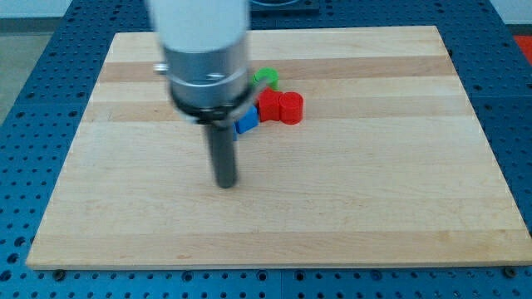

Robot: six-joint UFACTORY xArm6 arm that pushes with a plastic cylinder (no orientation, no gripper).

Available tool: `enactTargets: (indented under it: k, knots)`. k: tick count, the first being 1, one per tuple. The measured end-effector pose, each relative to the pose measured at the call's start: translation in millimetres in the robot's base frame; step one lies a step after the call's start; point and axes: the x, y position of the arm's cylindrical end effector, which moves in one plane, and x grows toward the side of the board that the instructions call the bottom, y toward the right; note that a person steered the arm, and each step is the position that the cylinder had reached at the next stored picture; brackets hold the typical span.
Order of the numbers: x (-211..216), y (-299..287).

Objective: Move your hand towards the yellow hexagon

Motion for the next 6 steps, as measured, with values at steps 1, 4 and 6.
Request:
enactTargets:
  k: [1, 4, 6]
  knots:
    - [-14, -82]
    - [-200, -157]
    - [-213, -40]
